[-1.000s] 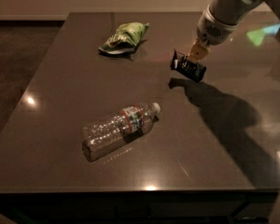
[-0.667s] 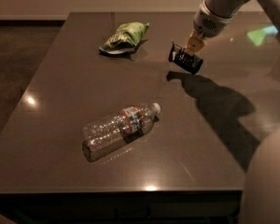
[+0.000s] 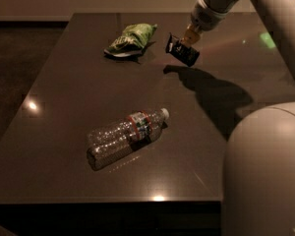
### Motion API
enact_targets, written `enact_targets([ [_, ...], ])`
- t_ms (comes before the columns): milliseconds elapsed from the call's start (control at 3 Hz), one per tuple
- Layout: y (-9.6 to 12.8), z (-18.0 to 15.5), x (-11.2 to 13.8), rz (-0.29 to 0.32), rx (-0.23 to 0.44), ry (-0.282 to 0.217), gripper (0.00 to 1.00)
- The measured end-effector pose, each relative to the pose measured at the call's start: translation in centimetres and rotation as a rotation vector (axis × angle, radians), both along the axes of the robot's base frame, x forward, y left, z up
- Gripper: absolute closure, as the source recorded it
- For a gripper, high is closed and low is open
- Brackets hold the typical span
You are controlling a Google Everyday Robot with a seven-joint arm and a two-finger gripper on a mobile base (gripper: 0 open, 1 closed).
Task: Move rxbar chocolate near green jalapeno chip bag
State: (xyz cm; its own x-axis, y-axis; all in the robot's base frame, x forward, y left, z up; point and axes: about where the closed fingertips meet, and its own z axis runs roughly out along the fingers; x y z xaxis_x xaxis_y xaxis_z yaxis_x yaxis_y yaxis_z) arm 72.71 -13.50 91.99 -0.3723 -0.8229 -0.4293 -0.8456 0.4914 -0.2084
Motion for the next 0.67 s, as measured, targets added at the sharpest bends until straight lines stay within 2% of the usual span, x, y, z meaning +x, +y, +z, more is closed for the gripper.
enact_targets([
  [333,2.6,-0.4,1.8,0.033,0.036,-0.013,1.0],
  [667,5.0,-1.1,3.0,0.064,0.05,-0.012,0.82],
])
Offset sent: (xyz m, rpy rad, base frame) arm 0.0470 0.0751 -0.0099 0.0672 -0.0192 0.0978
